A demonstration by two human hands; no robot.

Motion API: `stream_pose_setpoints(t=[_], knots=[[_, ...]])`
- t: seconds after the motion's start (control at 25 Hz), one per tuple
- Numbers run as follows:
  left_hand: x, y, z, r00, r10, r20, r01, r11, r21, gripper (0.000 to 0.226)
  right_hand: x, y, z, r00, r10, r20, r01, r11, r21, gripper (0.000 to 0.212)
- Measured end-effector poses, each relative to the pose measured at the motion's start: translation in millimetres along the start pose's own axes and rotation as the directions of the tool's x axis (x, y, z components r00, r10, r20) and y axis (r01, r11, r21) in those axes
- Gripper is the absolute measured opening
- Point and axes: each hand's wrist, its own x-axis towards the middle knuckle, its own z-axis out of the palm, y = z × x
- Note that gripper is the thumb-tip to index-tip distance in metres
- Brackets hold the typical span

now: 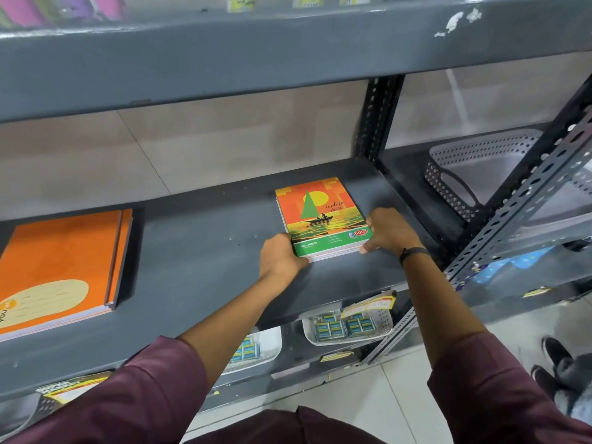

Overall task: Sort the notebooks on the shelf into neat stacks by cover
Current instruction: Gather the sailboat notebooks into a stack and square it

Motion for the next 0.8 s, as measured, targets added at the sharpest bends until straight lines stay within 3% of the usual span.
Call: stream_pose_setpoints(t=[0.28, 0.36, 0.44, 0.56, 0.64, 0.8], knots=[[5, -2, -6, 0.997, -0.026, 0.077, 0.03, 0.998, -0.049, 0.041, 9, 10, -4, 0.994, 0.008, 0.113, -0.032, 0.976, 0.216, 0.044], [5, -2, -14, 0.975, -0.063, 0.214, 0.112, 0.967, -0.227, 0.046, 6, 11, -13, 0.976, -0.021, 0.215, -0.031, 0.971, 0.236, 0.031], [11, -1, -28, 0.94, -0.098, 0.327, 0.253, 0.843, -0.475, 0.053, 3, 13, -20, 0.961, -0.034, 0.275, -0.072, 0.927, 0.367, 0.021], [34, 1, -43, 0.895, -0.17, 0.413, 0.422, 0.625, -0.657, 0.082, 13, 9, -20, 0.953, -0.026, 0.301, -0.206, 0.67, 0.713, 0.038], [46, 10, -46, 0.872, -0.154, 0.465, 0.47, 0.532, -0.705, 0.089, 33, 4, -14, 0.955, 0.036, 0.294, -0.262, 0.564, 0.783, 0.074], [51, 25, -42, 0.874, -0.148, 0.462, 0.473, 0.473, -0.743, 0.089, 49, -21, -9, 0.96, 0.118, 0.252, -0.275, 0.538, 0.797, 0.09]])
